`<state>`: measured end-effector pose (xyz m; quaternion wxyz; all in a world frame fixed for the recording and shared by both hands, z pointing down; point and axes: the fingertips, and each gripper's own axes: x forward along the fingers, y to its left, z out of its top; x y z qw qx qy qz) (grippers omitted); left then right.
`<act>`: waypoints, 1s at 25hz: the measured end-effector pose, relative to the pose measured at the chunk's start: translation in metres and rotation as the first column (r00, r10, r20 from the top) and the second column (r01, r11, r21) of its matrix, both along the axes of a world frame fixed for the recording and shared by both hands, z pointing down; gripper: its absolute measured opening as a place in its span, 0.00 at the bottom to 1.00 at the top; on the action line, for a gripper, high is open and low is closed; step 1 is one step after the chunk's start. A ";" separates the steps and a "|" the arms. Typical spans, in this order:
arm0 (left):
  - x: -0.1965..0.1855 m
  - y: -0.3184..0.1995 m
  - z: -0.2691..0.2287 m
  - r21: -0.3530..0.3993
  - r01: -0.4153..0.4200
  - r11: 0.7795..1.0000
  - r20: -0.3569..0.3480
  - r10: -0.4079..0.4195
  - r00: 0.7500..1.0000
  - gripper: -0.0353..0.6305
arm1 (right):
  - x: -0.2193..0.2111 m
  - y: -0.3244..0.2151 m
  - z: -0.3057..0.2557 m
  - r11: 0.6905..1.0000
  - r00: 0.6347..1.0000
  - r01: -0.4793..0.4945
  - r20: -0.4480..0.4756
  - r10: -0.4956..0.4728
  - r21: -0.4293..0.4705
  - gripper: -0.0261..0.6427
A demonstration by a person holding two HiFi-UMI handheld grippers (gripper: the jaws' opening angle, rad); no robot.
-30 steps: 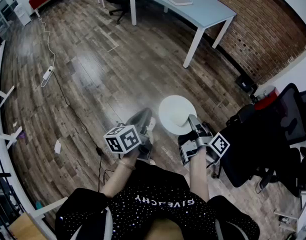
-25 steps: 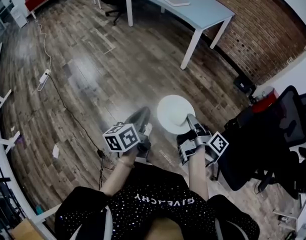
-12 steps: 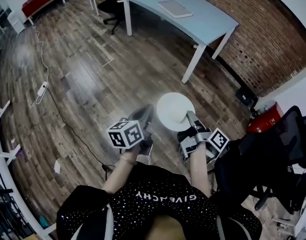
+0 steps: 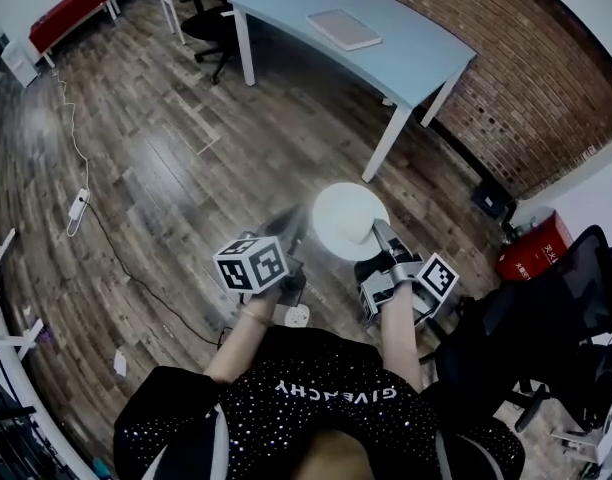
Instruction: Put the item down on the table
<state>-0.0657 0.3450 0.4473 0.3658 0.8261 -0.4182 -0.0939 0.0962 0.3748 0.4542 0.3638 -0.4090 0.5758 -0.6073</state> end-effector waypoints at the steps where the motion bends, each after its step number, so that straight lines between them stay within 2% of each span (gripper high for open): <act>1: -0.001 -0.007 0.001 -0.002 0.001 1.000 0.000 -0.001 1.000 0.07 | -0.001 -0.006 0.000 1.000 1.000 -0.003 0.008 0.003 -0.002 0.08; 10: -0.002 -0.034 0.020 -0.050 -0.012 0.999 0.015 0.013 1.000 0.07 | -0.003 -0.048 0.014 0.999 1.000 -0.012 0.016 0.012 -0.042 0.08; 14: -0.009 -0.036 0.021 -0.053 0.013 0.999 0.017 -0.013 1.000 0.07 | -0.009 -0.053 0.013 0.999 1.000 0.010 0.025 -0.009 -0.044 0.08; 19: -0.014 -0.064 0.021 -0.054 0.043 0.998 0.017 -0.042 0.999 0.07 | -0.012 -0.080 0.015 0.998 0.999 0.035 0.030 -0.034 -0.047 0.08; 25: -0.006 -0.077 0.026 -0.048 0.033 0.998 0.028 -0.032 0.999 0.07 | -0.007 -0.095 0.021 0.999 0.999 0.031 0.037 -0.029 -0.045 0.08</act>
